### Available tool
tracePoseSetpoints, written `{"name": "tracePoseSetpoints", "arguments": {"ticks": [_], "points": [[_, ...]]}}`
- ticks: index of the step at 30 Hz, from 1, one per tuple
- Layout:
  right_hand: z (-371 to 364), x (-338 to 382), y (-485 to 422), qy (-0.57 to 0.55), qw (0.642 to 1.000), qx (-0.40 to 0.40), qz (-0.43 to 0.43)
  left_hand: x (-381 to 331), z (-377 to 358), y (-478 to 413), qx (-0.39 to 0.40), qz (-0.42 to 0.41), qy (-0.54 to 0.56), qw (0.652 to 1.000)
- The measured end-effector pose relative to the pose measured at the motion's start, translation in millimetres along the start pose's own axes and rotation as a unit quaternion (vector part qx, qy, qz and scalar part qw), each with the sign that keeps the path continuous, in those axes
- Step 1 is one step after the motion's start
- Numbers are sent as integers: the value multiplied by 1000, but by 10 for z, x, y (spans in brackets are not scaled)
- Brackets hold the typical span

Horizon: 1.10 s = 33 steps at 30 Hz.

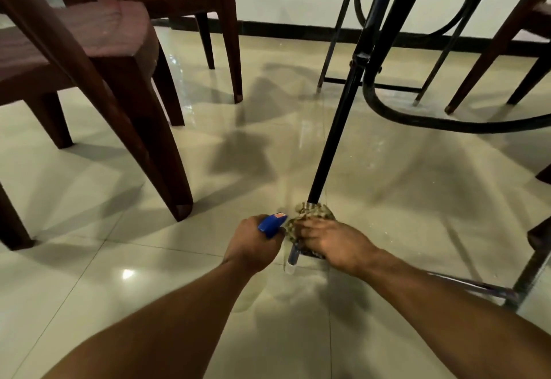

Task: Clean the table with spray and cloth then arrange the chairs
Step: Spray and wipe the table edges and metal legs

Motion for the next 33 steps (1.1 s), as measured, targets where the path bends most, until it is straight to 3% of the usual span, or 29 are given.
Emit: {"name": "tracePoseSetpoints", "arguments": {"ticks": [3, 6, 7, 10, 12, 14, 16, 18, 20, 23, 25, 28, 30, 32, 33], "points": [[120, -174, -19, -22, 995, -61, -80, 82, 14, -28, -14, 8, 17, 1000], [-121, 56, 9, -68, 997, 29, -33, 63, -26, 10, -12, 4, 12, 1000], [-108, 83, 38, -55, 998, 27, -28, 14, -52, 16, -8, -6, 10, 1000], [60, -151, -16, -52, 991, -66, -107, -18, -122, -26, 3, -10, 6, 1000], [-225, -178, -20, -143, 974, 10, -175, 10, -165, -26, 13, 1, 3, 1000], [-643, 143, 73, -66, 986, 125, -93, 52, -168, 14, 14, 17, 18, 1000], [-594, 286, 138, -96, 989, 84, -76, 41, -131, 26, 13, 22, 37, 999], [-361, 240, 102, -133, 987, -17, -94, 38, -69, 16, 12, 20, 40, 999], [-329, 154, 33, -80, 989, -41, -119, 68, 16, 21, 5, 24, 33, 999], [-920, 167, -37, -100, 982, 88, -133, 133, 119, 23, -6, 44, 24, 999], [-1048, 291, -93, -81, 981, 127, -122, 135, 152, 6, -6, 47, 14, 999], [-781, 143, -95, -103, 984, -12, -146, 136, 174, -15, -15, 44, 17, 999], [-993, 135, -75, -24, 987, 58, -145, 151, 165, 3, -14, 48, 18, 999], [-1332, 251, 27, -47, 969, 184, -161, 124, 150, 21, -8, 49, 18, 999], [-1406, 288, 50, -84, 958, 205, -180, 104, 141, 21, -6, 49, 21, 999]]}}
Point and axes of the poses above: each hand's wrist, its own y-axis away from the middle knuckle, its own z-axis out of the back of the hand, x = y × z, the point moved 9 cm from there along -y, towards the middle knuckle, and after that the axes turned 7 degrees about x, right-handed, at the moved point
